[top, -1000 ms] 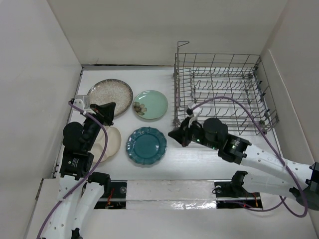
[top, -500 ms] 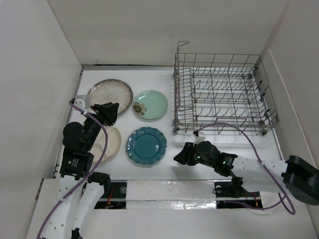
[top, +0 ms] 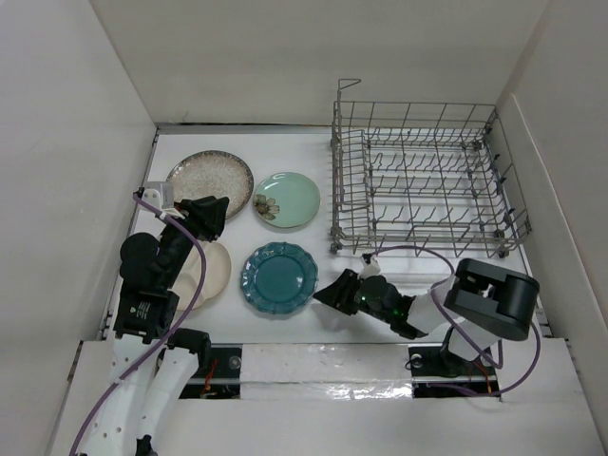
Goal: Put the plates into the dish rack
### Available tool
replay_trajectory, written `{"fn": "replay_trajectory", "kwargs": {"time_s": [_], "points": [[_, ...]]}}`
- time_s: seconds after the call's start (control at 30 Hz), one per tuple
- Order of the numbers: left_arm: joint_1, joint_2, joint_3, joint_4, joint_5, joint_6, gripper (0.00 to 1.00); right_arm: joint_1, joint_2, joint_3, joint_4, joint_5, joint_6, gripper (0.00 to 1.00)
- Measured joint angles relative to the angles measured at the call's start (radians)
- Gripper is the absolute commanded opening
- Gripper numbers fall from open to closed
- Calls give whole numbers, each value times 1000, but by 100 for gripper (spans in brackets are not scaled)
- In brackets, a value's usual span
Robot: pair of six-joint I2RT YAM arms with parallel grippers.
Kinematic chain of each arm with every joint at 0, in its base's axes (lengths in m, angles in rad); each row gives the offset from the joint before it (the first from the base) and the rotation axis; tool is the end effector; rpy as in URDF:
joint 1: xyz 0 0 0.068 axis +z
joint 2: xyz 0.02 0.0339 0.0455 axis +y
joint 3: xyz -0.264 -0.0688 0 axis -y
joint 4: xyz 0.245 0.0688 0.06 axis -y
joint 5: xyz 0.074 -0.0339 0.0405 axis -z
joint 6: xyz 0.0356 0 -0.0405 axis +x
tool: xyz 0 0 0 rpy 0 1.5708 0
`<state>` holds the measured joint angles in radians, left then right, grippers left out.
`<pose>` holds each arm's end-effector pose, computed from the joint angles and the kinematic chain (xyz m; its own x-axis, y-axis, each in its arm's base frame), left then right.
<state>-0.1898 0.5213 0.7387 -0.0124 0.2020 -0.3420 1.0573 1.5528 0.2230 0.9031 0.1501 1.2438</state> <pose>0.1204 -0.0304 0.3786 0.0617 -0.3464 -0.9361 0.4229 0.8586 -0.2899 0.1183 0.1989 0.1087 -0.8176 0.4565 -0.3510 -0.0626 0.5355 0.8422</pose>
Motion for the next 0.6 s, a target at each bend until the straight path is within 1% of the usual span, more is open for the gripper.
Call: {"fn": "replay_trajectory", "kwargs": {"time_s": [0.13, 0.27, 0.5, 0.6], "points": [[0, -2, 0, 0, 0, 0, 33, 0, 110, 8, 145, 16, 64, 47], [0, -9, 0, 0, 0, 0, 33, 0, 187, 36, 214, 36, 106, 45], [0, -10, 0, 0, 0, 0, 33, 2, 265, 98, 243, 56, 134, 42], [0, -10, 0, 0, 0, 0, 33, 3, 295, 121, 256, 60, 138, 36]]}}
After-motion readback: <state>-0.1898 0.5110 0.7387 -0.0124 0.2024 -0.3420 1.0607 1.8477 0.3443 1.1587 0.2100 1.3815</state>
